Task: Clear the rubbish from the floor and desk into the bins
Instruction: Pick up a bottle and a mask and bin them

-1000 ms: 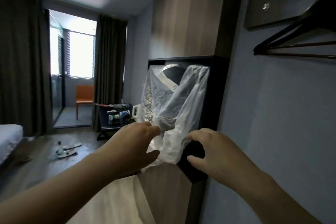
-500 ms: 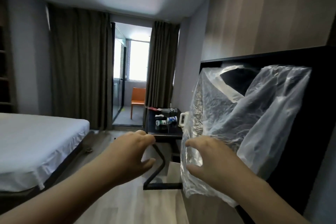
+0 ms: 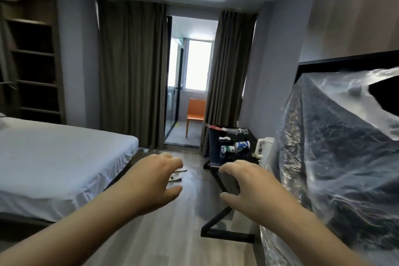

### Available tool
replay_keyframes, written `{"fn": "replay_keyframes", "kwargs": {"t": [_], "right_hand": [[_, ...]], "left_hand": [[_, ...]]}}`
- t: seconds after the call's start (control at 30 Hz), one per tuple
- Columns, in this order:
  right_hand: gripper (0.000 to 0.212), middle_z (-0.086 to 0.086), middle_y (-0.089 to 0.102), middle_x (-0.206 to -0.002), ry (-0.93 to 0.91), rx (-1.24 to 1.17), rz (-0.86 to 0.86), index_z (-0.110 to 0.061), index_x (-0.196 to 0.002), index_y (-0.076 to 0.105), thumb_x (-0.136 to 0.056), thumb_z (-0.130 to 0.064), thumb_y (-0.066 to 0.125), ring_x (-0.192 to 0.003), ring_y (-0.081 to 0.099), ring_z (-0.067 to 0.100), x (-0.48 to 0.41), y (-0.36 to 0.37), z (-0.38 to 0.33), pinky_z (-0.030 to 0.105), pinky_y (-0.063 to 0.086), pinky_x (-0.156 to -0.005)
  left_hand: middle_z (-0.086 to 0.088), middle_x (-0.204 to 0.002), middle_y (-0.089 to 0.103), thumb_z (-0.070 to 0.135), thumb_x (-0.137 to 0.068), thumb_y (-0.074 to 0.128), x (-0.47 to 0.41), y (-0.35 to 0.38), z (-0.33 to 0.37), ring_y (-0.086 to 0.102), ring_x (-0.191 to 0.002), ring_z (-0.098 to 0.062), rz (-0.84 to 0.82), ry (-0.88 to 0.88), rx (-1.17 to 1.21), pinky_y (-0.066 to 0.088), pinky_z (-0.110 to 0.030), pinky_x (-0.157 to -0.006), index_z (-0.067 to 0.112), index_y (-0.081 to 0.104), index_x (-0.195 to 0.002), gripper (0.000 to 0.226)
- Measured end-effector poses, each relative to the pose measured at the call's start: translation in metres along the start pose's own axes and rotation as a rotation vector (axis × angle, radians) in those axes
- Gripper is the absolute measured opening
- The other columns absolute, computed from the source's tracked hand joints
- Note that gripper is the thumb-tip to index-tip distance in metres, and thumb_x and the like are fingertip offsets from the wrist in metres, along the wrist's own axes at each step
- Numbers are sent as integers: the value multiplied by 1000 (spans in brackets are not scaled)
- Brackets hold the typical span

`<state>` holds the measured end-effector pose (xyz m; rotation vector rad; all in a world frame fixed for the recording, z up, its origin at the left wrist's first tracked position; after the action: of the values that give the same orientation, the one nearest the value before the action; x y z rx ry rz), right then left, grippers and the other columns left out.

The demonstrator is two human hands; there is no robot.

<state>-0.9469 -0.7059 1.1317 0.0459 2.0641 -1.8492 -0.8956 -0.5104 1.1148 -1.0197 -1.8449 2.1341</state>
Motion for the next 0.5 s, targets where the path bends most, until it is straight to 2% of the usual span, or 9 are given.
{"fn": "replay_keyframes", "kwargs": {"t": [0.2,0.33,0.5], "right_hand": [[49,-11,51,-126,-8,-26,-18,-31,-136,45,-89,-38,60,-116,49,10,-115,42,-8,24,44,-93],[50,-12,51,-125,-24,-34,-62,-32,-136,44,-89,-38,59,-116,48,10,-179,75,-4,22,41,-90],[50,-12,51,-121,-30,-51,-69,-32,-135,45,-88,-39,59,-114,49,9,-262,118,16,21,42,-89]], "left_hand": [[8,-104,57,47,-85,53,-68,26,-101,54,-95,-11,-19,-3,-10,46,-25,-80,26,56,-113,35],[10,-105,58,54,-80,47,-104,58,-156,55,-96,-11,-45,-34,15,48,-29,-83,27,56,-111,42],[9,-104,57,48,-84,54,-159,100,-215,56,-97,-11,-67,-52,20,48,-29,-83,28,55,-110,33]]}}
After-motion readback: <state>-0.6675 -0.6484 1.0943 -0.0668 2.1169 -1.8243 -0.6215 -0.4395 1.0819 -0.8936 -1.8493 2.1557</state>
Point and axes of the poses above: each hand's wrist, its own x-axis away from the middle knuckle, its own y-axis out of the palm, z = x × y, the point moved 3 cm from there along -x, towards the middle knuckle
